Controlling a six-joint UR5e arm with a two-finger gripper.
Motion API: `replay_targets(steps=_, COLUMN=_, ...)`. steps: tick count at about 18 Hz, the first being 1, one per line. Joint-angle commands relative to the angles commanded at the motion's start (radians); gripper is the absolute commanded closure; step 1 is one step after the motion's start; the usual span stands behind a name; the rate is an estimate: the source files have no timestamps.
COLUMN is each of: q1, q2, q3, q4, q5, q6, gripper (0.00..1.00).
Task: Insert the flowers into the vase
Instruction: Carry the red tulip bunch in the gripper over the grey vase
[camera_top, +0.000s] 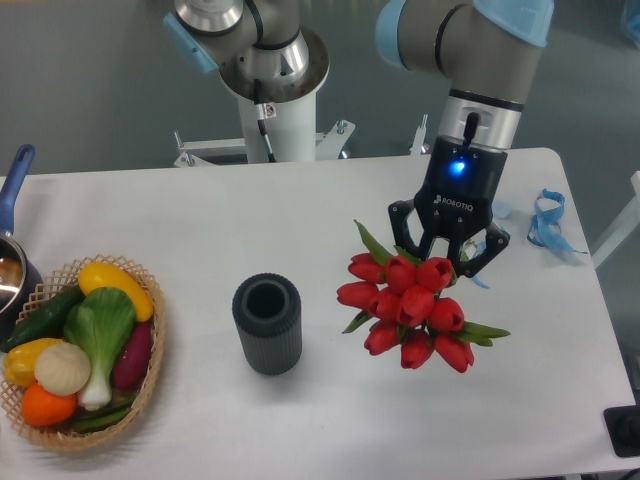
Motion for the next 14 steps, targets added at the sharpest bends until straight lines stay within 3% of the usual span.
replay_targets(steps=8, q1=-0.005, q2=0.005, q3=0.006, q4=0.000, q5=-0.052, q6=-0.023, gripper=0.86)
replay_targets(steps=14, q1=-0.058, q2=0.018, q3=0.002, q4=0.000, q5=-0.089, q6=-0.077, gripper=0.86)
